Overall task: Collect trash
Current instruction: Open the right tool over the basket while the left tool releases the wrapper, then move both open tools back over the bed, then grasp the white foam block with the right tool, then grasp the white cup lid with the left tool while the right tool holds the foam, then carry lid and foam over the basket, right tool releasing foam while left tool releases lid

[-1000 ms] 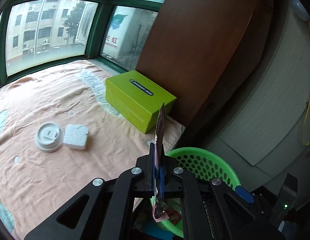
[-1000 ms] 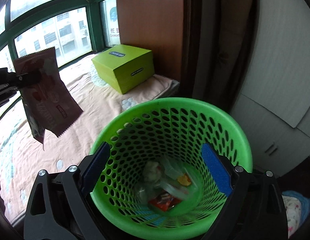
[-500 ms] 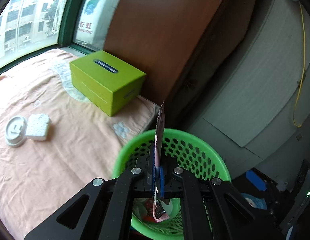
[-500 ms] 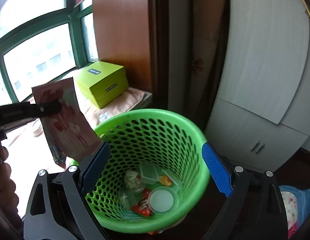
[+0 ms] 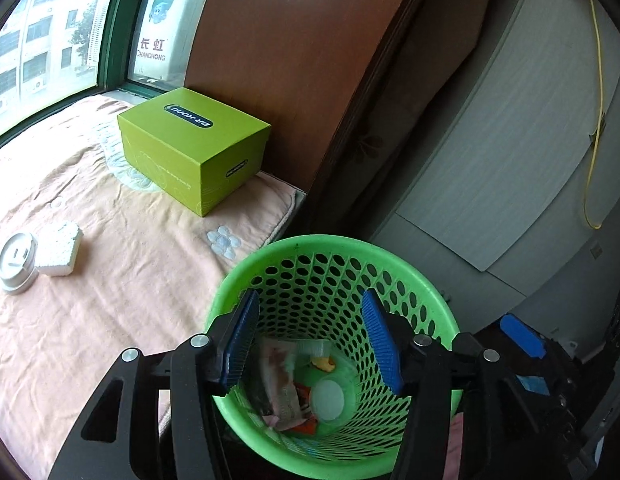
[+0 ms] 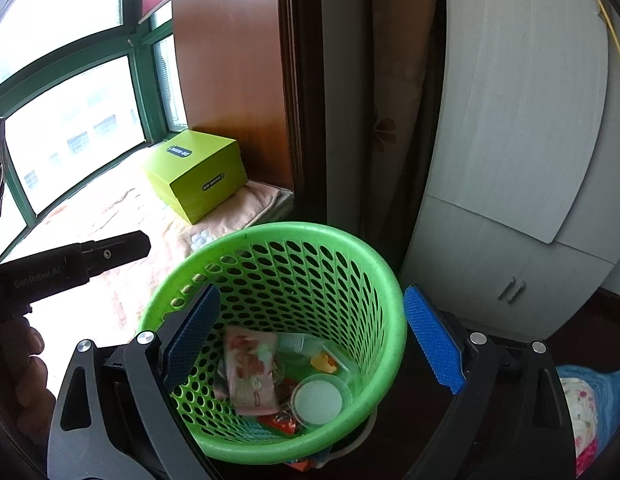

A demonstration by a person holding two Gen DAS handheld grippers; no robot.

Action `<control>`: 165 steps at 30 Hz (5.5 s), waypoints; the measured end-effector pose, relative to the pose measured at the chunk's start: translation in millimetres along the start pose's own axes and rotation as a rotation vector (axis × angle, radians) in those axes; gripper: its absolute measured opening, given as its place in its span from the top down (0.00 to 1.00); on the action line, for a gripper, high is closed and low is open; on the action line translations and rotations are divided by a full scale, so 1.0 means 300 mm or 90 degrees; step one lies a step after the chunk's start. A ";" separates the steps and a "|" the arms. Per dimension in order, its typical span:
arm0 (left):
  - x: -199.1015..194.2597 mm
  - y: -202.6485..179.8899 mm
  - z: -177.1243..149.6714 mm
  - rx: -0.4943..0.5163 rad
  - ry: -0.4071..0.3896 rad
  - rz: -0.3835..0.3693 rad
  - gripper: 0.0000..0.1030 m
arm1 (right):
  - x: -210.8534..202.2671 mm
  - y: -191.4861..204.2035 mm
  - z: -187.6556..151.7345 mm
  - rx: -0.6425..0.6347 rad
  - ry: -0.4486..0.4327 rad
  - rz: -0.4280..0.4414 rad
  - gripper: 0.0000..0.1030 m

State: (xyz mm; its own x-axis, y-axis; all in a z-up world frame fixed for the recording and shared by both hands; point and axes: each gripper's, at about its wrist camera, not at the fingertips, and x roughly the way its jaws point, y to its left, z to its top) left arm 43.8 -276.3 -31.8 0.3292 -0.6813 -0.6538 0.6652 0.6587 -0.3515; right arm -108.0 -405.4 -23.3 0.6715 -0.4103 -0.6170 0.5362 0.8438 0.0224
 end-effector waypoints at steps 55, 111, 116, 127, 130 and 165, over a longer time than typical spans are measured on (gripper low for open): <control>-0.490 1.003 -0.071 -0.270 -0.107 0.369 0.42 | 0.522 1.067 0.051 -0.196 0.149 0.256 0.19; 0.098 1.041 0.056 -0.156 0.063 0.343 0.20 | 0.424 0.750 0.087 -0.130 0.132 0.210 0.42; 0.111 1.049 0.057 -0.164 0.058 0.338 0.22 | 0.393 0.693 0.077 -0.120 0.129 0.199 0.42; 0.014 0.895 0.056 -0.127 0.015 0.309 0.23 | 0.315 0.559 0.047 -0.106 0.121 0.152 0.42; -0.033 0.817 0.061 -0.115 -0.005 0.290 0.23 | 0.283 0.517 0.041 -0.100 0.113 0.140 0.42; -0.050 0.074 0.046 0.049 -0.046 0.114 0.23 | 0.039 0.038 -0.050 0.007 0.047 0.037 0.25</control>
State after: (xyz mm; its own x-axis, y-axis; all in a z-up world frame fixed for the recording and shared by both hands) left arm 62.9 -256.0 -20.4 0.4920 -0.5788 -0.6503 0.6404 0.7466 -0.1800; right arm -101.7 -395.2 -42.1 0.6630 -0.3336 -0.6702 0.5030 0.8615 0.0689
